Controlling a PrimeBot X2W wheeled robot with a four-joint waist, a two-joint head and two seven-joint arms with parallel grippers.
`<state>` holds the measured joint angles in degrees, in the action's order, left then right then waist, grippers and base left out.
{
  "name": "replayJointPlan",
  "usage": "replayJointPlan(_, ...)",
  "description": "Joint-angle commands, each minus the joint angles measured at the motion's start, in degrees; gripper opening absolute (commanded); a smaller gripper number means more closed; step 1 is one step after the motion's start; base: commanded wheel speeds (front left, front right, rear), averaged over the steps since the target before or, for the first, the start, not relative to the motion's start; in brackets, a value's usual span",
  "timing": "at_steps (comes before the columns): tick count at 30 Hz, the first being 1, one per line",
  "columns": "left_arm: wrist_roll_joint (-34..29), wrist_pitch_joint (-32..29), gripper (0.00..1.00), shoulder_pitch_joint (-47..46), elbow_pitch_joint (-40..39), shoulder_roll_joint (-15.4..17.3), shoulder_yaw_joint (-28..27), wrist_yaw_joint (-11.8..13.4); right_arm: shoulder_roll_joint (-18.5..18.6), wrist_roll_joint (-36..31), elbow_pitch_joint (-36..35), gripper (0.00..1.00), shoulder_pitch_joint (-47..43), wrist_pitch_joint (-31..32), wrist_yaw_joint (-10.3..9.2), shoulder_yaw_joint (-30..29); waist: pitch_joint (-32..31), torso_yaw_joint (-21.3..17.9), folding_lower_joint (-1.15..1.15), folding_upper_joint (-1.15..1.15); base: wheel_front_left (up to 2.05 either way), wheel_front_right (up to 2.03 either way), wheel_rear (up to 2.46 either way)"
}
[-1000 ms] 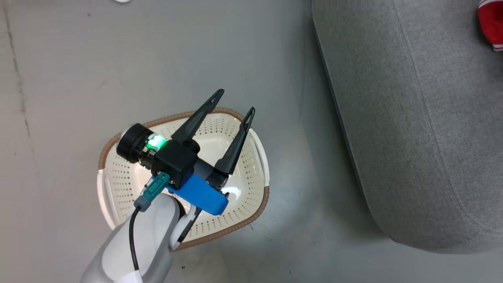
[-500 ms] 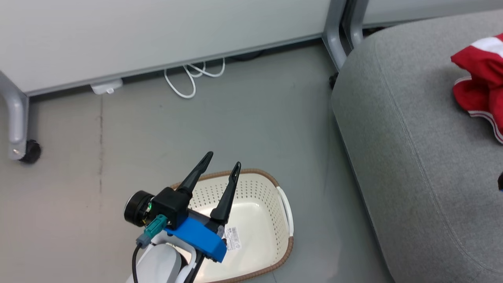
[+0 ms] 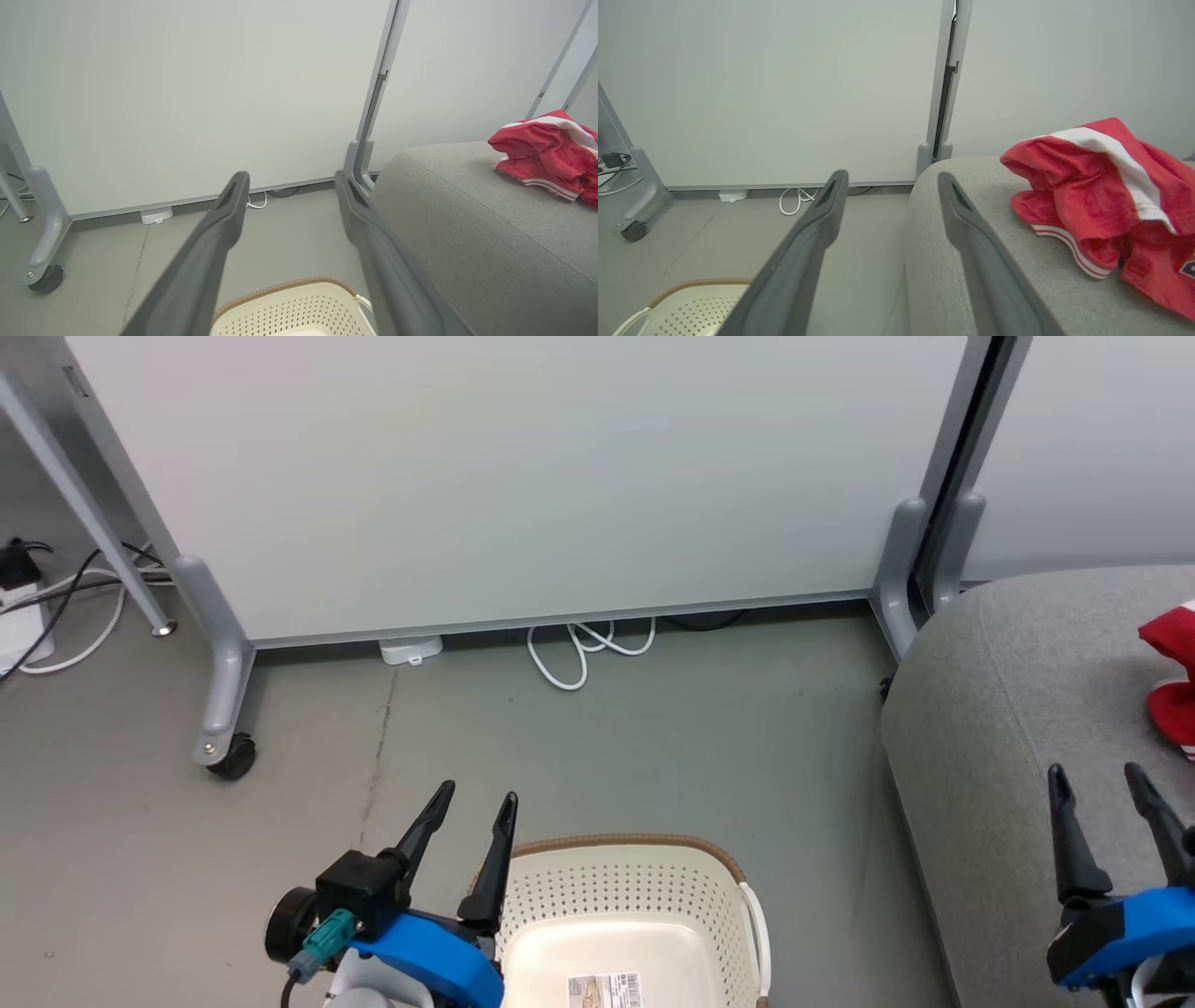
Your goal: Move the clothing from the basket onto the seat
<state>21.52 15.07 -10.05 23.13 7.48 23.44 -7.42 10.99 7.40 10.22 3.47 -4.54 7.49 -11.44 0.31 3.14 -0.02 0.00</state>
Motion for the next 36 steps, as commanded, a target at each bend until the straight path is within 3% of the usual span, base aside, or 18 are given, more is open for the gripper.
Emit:
replayJointPlan(1,-0.30,0.15,1.00,0.78,0.23,0.33,-0.99,-0.07,-1.22,-0.46,-1.44,1.00,-2.04,0.11,0.01,0.10,-1.22,1.49,0.02,0.00,0.00,0.00,0.00)
replayJointPlan(14,-1.35,0.15,1.00,4.63,1.23,-0.06,-7.59,-0.07,-7.19,-3.11,-4.54,1.00,-9.32,-1.48,0.01,0.96,-3.67,4.49,0.02,0.00,0.00,0.00,0.00)
replayJointPlan(36,-1.92,0.15,1.00,5.97,1.46,0.02,-9.42,-0.07,-8.14,-2.60,-3.48,1.00,-9.47,-1.57,0.01,2.76,-3.91,4.41,0.02,0.00,0.00,0.00,0.00)
